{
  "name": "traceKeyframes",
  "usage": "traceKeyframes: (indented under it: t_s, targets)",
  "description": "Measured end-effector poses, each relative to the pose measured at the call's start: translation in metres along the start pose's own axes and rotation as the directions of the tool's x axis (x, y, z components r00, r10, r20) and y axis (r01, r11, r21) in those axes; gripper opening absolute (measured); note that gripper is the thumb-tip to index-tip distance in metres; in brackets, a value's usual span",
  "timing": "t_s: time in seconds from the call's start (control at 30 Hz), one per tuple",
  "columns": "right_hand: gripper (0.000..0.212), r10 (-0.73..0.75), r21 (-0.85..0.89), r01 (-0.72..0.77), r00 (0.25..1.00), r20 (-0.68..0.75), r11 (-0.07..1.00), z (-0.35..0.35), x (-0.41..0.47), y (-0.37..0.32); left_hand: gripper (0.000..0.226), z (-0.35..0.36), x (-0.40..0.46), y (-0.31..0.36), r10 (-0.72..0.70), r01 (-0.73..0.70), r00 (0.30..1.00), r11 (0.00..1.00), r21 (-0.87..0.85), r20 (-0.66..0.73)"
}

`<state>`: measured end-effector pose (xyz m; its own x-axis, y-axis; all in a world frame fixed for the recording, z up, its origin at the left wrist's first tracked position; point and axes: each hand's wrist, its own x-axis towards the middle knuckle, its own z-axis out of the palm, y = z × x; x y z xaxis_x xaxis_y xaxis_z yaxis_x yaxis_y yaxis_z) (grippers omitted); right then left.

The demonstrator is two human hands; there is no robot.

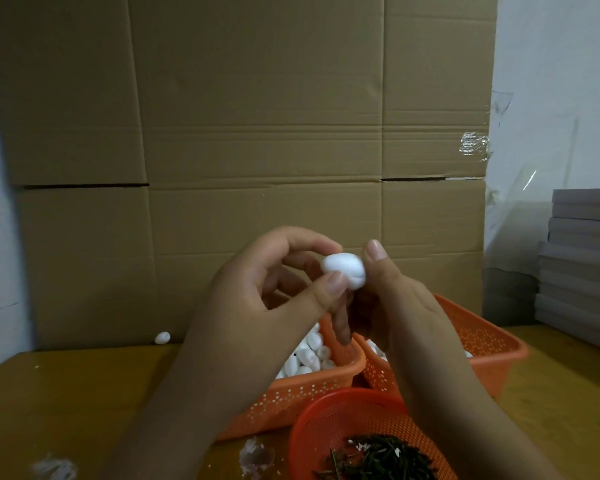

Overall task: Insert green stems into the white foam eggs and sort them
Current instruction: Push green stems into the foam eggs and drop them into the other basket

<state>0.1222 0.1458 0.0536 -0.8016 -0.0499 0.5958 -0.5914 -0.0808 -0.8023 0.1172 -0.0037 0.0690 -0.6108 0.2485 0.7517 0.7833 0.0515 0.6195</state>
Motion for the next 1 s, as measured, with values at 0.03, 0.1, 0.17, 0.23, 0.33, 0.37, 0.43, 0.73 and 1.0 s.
traceKeyframes:
  t_s: [0.03,0.1,0.17,0.23,0.33,0.37,0.43,0.73,1.0]
  targets:
    - [0.050,-0.010,0.021,0.010,1.000,0.003,1.000,0.0003,0.0004,-0.0007,0.016,0.0001,0.0006,-0.0010,-0.011,0.011,1.000,1.000,-0.005,-0.029]
    - [0.038,-0.042,0.060,0.042,0.999,0.003,0.997,0.0008,0.0010,-0.0024,0.015,-0.0008,0.0016,-0.0030,-0.041,0.039,0.996,0.999,-0.033,-0.084]
    - [0.029,-0.072,0.068,0.071,0.997,0.005,0.995,0.0006,0.0007,-0.0035,0.015,-0.0015,0.0023,-0.0039,-0.059,0.053,0.992,0.997,-0.059,-0.111]
    - [0.023,-0.107,0.057,0.106,0.994,0.005,0.993,0.0001,-0.0001,-0.0043,0.015,-0.0022,0.0018,-0.0036,-0.062,0.055,0.991,0.996,-0.063,-0.117]
    - [0.025,-0.109,0.018,0.110,0.994,-0.030,0.994,-0.0013,-0.0006,-0.0048,0.017,-0.0038,0.0012,-0.0037,-0.054,0.053,0.995,0.998,-0.022,-0.082]
    - [0.029,-0.095,0.005,0.095,0.994,-0.046,0.995,-0.0022,-0.0004,-0.0045,0.019,-0.0039,0.0009,-0.0032,-0.044,0.044,0.998,0.999,-0.006,-0.054]
    - [0.039,-0.069,0.000,0.069,0.996,-0.060,0.998,-0.0034,0.0001,-0.0040,0.021,-0.0028,0.0005,-0.0023,-0.020,0.020,1.000,1.000,0.012,-0.022]
    - [0.019,-0.089,0.010,0.089,0.996,-0.006,0.996,-0.0045,-0.0008,-0.0060,0.018,0.0000,0.0009,-0.0059,-0.035,0.034,0.995,0.999,-0.017,-0.092]
    - [0.027,-0.025,0.044,0.027,0.998,-0.050,0.999,-0.0060,0.0023,-0.0043,0.016,0.0018,0.0018,-0.0086,-0.031,0.036,0.996,0.997,0.063,-0.085]
